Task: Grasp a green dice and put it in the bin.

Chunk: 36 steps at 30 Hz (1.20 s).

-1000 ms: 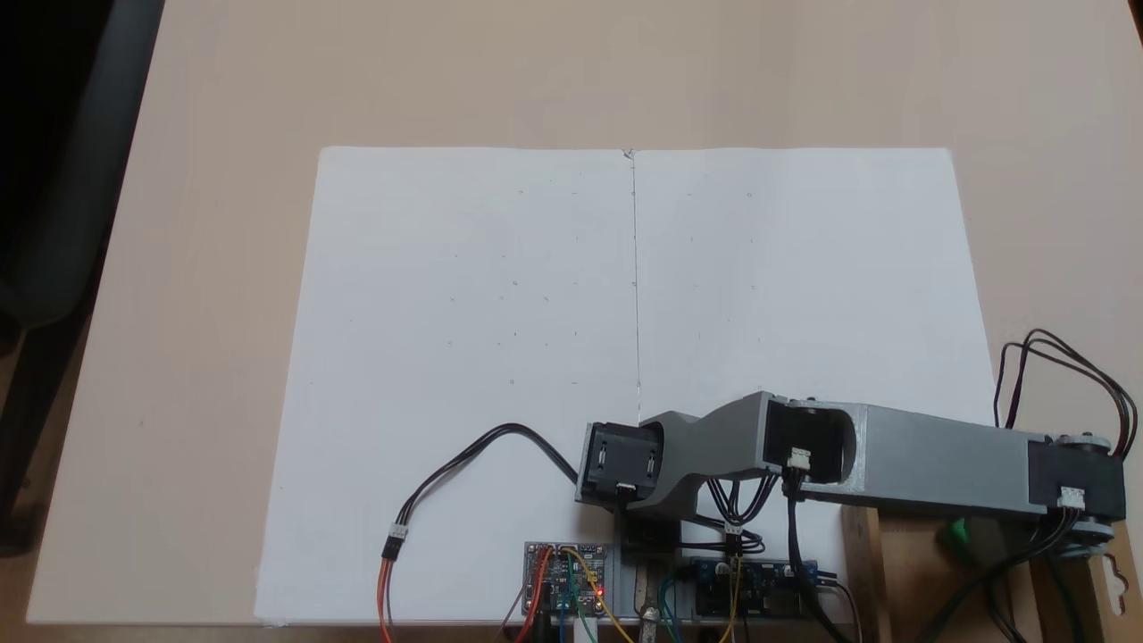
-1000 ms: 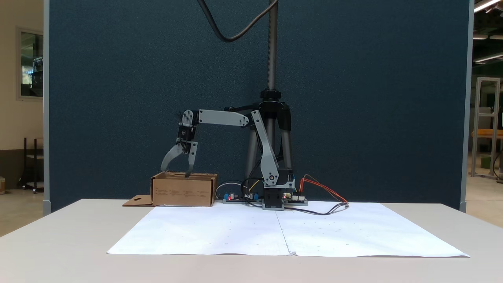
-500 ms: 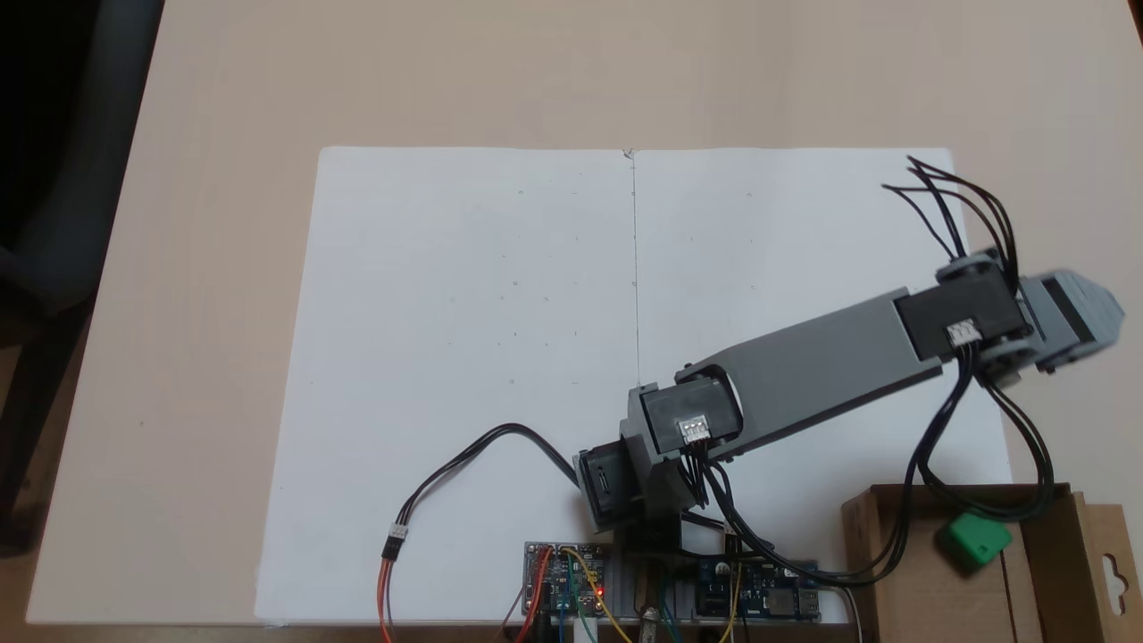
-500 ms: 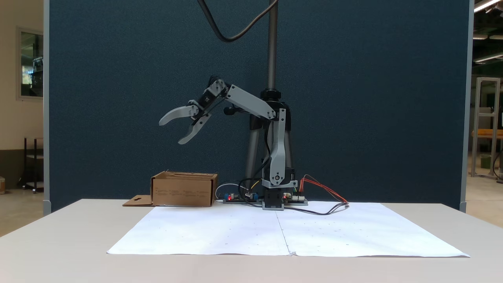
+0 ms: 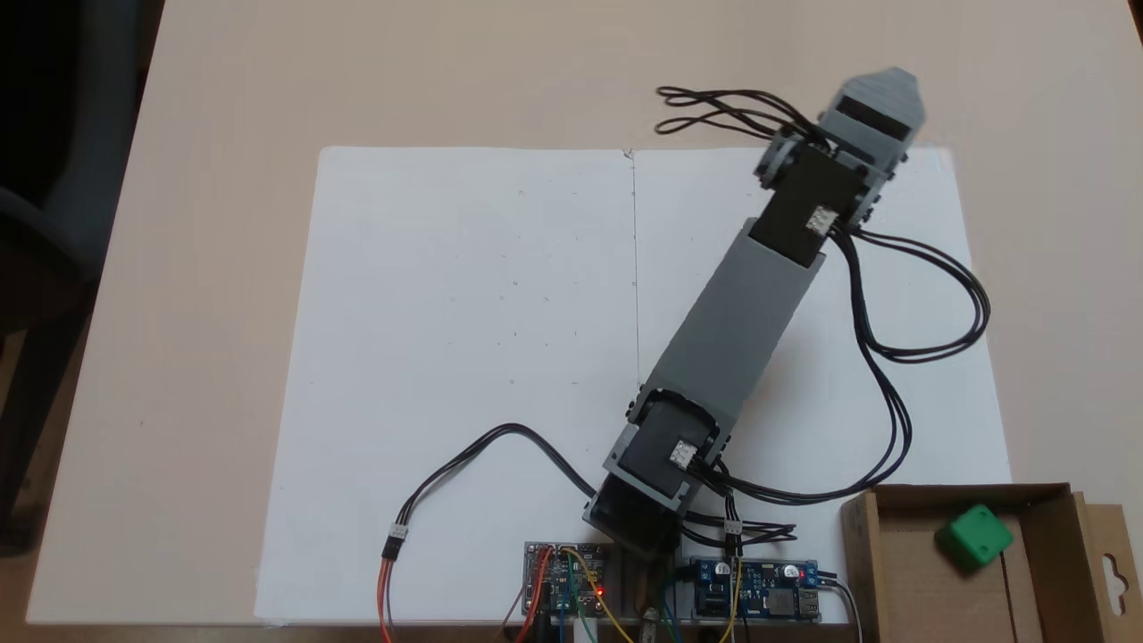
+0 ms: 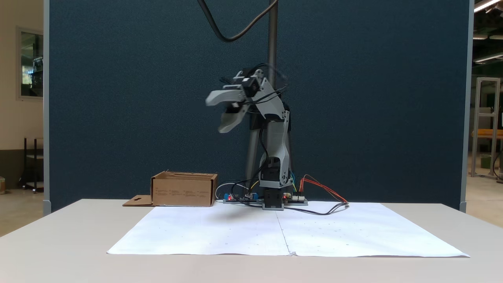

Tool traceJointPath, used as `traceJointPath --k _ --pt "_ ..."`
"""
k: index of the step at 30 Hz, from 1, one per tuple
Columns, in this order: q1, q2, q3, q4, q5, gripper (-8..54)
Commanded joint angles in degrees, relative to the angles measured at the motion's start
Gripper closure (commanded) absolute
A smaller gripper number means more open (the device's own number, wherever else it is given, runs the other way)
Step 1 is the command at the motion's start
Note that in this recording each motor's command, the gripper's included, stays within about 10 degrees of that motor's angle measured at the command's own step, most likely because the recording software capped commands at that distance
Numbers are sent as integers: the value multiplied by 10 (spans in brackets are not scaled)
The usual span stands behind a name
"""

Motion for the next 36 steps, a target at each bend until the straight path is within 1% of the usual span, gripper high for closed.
traceJointPath --k 1,2,9,13,17,20,23,24,31,36 --pt "-51 25 -13 -22 39 42" --pt "-74 27 -13 -24 46 32" --pt "-229 27 -12 -34 61 27" --pt "-283 27 -7 -37 60 28" --pt "-304 47 45 -72 60 23" --pt "-304 96 164 -147 58 22" --pt "-296 151 321 -217 55 23" --pt "-280 179 396 -256 55 23" --pt "-245 273 628 -401 57 20" --pt "-244 301 733 -515 59 18"
